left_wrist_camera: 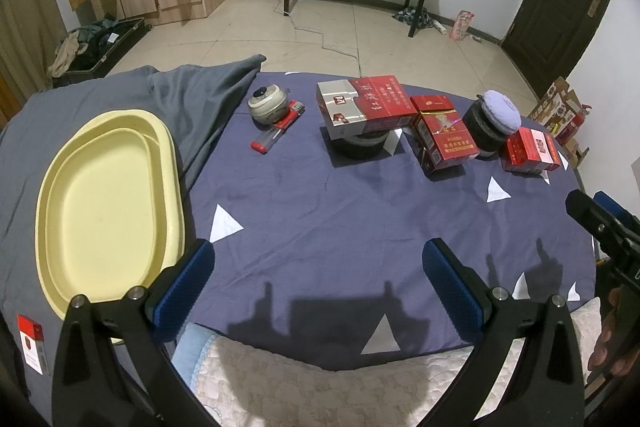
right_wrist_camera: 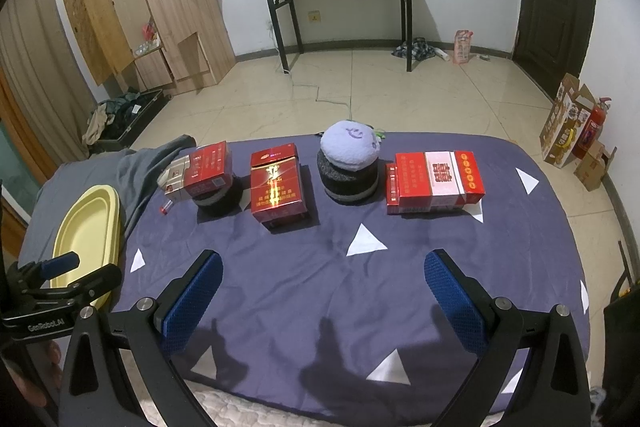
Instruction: Organize rigid objects
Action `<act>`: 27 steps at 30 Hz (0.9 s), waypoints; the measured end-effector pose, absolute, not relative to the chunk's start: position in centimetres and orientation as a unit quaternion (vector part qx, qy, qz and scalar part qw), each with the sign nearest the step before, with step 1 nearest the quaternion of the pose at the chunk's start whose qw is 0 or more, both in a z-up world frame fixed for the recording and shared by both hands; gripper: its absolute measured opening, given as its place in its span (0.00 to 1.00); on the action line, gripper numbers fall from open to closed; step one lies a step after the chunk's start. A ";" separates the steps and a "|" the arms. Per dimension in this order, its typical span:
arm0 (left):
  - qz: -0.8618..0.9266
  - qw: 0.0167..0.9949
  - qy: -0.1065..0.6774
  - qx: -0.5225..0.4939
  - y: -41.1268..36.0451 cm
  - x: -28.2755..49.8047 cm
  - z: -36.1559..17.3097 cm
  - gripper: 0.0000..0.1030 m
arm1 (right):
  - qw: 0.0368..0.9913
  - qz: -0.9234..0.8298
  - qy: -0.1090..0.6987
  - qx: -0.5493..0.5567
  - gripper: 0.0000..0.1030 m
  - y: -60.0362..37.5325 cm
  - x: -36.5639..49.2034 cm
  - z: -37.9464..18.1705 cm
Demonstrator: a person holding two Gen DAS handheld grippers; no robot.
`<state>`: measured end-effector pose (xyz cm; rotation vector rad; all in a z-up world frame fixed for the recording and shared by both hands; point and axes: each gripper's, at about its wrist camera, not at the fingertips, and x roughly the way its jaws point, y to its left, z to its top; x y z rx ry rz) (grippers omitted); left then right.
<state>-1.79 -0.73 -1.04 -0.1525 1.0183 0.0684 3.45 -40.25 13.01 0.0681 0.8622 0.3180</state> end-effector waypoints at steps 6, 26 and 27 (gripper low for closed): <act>0.033 0.870 0.487 -0.072 -0.7 -1.8 -1.0 1.00 | 0.896 0.153 0.416 0.033 1.00 -40.3 3.5 13.0; 0.044 0.856 0.497 -0.134 6.4 1.6 0.3 1.00 | 0.886 0.061 0.444 0.117 1.00 -48.9 7.4 11.4; 0.038 0.847 0.510 -0.141 5.7 2.3 -0.2 1.00 | 0.885 0.063 0.447 0.112 1.00 -48.3 8.0 11.1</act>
